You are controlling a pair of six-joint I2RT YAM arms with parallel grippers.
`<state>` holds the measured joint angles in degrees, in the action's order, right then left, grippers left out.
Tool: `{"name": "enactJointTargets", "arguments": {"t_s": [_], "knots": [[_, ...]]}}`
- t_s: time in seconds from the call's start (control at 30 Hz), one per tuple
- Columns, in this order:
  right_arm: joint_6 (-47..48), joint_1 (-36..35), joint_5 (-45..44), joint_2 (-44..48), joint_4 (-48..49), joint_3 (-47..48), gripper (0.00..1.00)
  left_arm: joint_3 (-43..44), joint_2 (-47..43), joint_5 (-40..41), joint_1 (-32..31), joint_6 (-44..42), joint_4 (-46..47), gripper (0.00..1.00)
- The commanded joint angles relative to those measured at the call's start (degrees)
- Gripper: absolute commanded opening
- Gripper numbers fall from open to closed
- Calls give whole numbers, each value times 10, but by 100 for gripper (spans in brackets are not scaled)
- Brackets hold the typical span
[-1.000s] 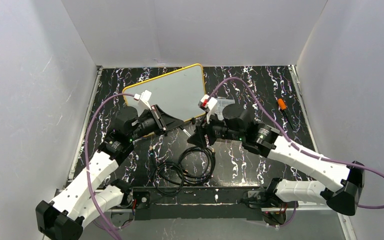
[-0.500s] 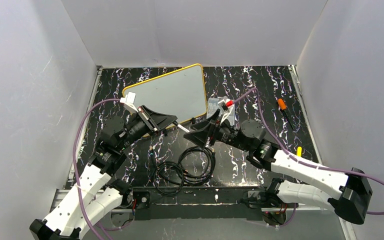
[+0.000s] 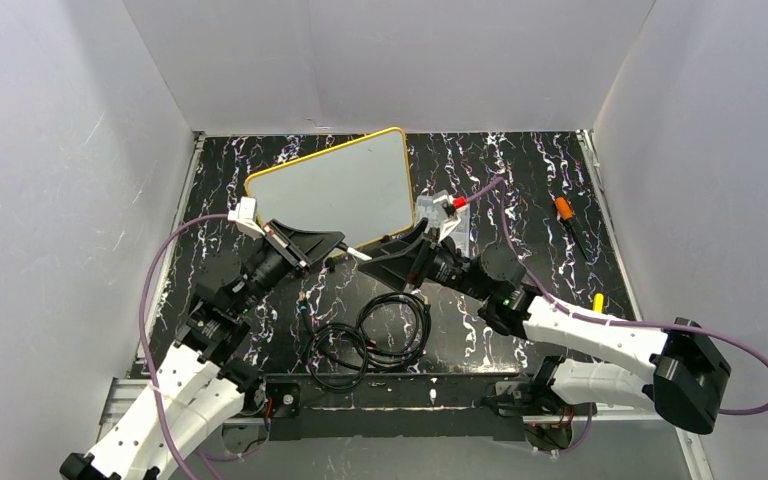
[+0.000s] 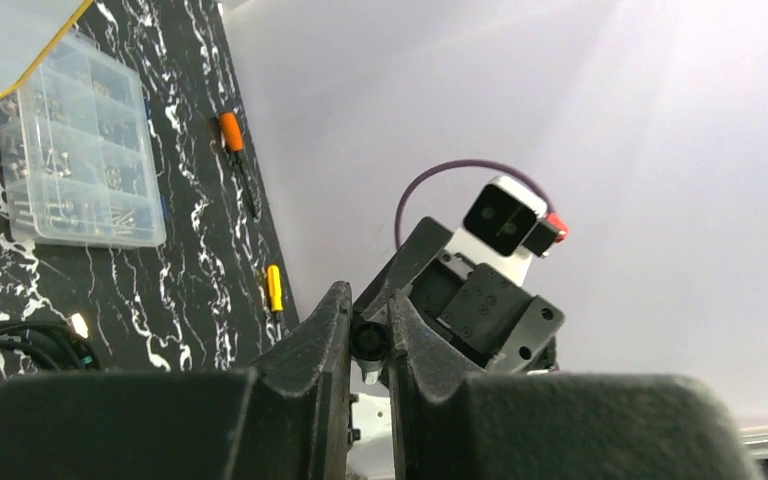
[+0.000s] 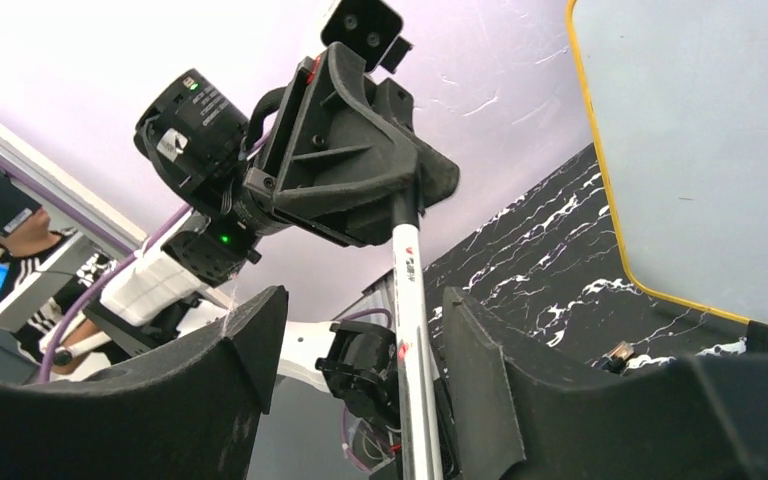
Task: Write a sentence on the whiteboard
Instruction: Open the whiteboard marker at the center of the board.
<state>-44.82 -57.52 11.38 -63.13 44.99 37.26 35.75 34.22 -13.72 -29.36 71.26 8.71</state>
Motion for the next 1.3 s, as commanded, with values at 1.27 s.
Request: {"name": "enactJointTargets", "arguments": {"t_s": [1.27], "knots": [[-40,-26,-118,-90,199,21,41,-96,-109,149,3,57,95,0]]}}
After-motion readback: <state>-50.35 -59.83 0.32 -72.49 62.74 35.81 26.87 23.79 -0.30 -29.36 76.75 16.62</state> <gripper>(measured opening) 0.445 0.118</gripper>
